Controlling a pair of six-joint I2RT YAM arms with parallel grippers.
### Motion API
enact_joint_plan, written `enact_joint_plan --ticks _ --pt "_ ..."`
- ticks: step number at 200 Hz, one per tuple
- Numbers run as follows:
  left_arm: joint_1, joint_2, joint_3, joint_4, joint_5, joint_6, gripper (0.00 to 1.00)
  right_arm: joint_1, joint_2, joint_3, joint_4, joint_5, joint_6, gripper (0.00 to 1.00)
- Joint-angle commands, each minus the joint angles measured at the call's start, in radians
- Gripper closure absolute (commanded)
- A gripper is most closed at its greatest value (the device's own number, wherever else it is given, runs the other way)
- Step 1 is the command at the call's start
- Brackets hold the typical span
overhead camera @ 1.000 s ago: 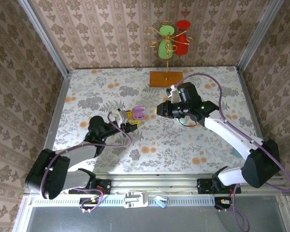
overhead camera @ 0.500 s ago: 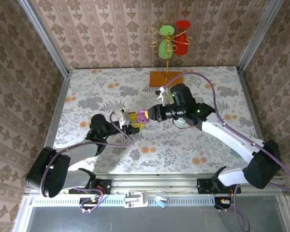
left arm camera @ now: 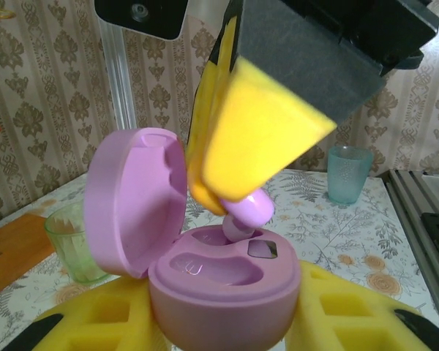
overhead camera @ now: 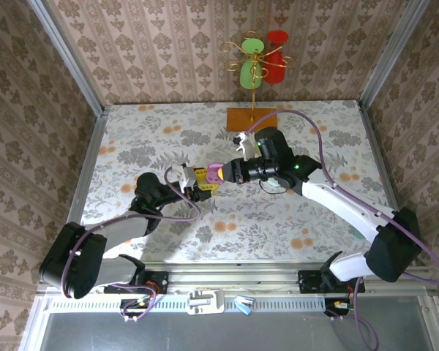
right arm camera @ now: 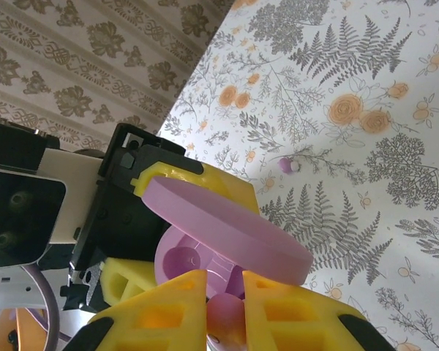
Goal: Insert wireless bluetooth earbuds into charging case
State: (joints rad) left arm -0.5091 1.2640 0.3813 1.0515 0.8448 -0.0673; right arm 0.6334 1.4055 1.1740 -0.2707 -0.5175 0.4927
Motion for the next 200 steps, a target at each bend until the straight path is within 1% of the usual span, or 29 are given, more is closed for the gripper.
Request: enact_joint_plan --ticks 1,37,85,142,172,186,189,200 --pt "-0.005 -0.007 0.021 0.065 0.012 -0.027 0.85 0.008 0.022 0.008 0.011 -0.017 -0.014 0.85" --pt "-0.006 -0.014 0.016 0.065 -0.002 -0.022 0.85 0.008 0.035 0.015 -0.004 -0.010 -0.005 0.84" --pt "-0.005 0.003 0.008 0.095 0.000 -0.028 0.85 0.008 0.026 0.038 -0.020 0.011 0.017 0.73" --pt "-0.005 0.006 0.004 0.108 0.002 -0.029 0.85 0.008 0.014 0.067 -0.043 0.034 0.013 0.72" --pt "-0.003 0.006 -0.001 0.109 -0.003 -0.026 0.85 0.008 -0.007 0.059 -0.041 0.049 0.009 0.65" --pt "-0.003 0.006 -0.002 0.108 -0.004 -0.025 0.85 0.008 -0.007 0.055 -0.041 0.056 0.005 0.59" --pt "-0.003 0.006 -0.002 0.108 -0.004 -0.024 0.85 0.008 -0.034 0.054 -0.041 0.056 0.004 0.58" --pt "-0.002 0.006 -0.002 0.108 -0.005 -0.024 0.85 0.008 -0.046 0.048 -0.036 0.063 0.004 0.56"
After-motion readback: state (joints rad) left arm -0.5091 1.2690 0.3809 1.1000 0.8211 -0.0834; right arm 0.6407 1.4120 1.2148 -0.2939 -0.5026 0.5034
